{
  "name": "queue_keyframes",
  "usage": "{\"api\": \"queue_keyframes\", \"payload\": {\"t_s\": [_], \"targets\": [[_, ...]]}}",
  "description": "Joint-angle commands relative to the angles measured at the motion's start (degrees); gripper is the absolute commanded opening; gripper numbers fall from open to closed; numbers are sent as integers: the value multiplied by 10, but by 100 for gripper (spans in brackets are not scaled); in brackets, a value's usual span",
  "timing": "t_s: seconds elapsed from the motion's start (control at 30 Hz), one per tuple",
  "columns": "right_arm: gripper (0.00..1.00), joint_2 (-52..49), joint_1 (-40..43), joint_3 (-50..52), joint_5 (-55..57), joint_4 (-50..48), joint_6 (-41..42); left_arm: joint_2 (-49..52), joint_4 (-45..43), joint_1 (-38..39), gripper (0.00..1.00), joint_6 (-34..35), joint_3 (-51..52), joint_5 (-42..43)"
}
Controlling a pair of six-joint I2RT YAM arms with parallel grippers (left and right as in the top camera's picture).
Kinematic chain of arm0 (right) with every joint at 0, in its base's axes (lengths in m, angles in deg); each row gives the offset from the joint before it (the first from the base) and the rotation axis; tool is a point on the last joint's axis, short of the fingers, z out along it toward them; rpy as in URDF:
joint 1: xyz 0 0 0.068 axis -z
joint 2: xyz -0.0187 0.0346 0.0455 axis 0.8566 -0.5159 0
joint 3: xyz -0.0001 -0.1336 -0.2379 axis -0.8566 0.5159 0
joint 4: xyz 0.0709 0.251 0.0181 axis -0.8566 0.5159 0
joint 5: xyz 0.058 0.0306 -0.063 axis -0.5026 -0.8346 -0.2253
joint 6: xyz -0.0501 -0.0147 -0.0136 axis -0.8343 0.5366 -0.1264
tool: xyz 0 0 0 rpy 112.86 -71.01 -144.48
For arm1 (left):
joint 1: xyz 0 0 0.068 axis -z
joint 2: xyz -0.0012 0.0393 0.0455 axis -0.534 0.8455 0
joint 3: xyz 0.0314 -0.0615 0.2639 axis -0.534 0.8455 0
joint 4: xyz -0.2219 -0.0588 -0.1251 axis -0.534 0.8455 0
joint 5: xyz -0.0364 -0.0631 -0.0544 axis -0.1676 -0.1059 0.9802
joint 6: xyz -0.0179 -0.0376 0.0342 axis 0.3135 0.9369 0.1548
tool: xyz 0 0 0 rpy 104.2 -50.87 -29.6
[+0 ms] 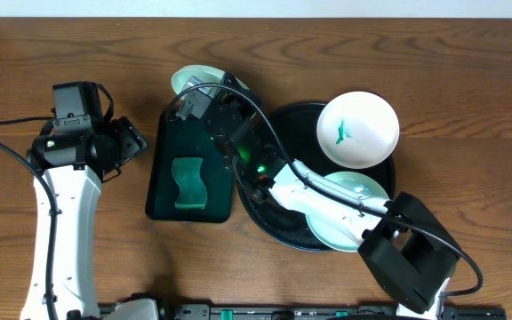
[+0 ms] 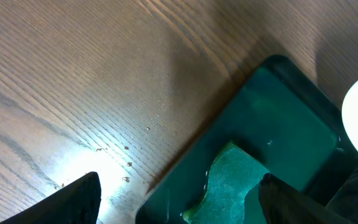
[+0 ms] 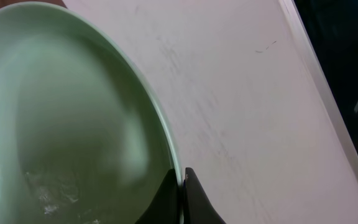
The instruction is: Clean dirty plates on tray and stack at the side
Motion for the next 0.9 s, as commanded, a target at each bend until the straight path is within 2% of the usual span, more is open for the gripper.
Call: {"api": "queue_keyframes", "payload": {"t_s": [0.0, 0.87], "targets": [[1, -2, -3, -12, 8, -3, -4, -1, 2, -2, 81, -3, -10, -5], [1, -2, -11, -12, 12, -2, 5, -1, 2, -2, 82, -3, -10, -5]]}}
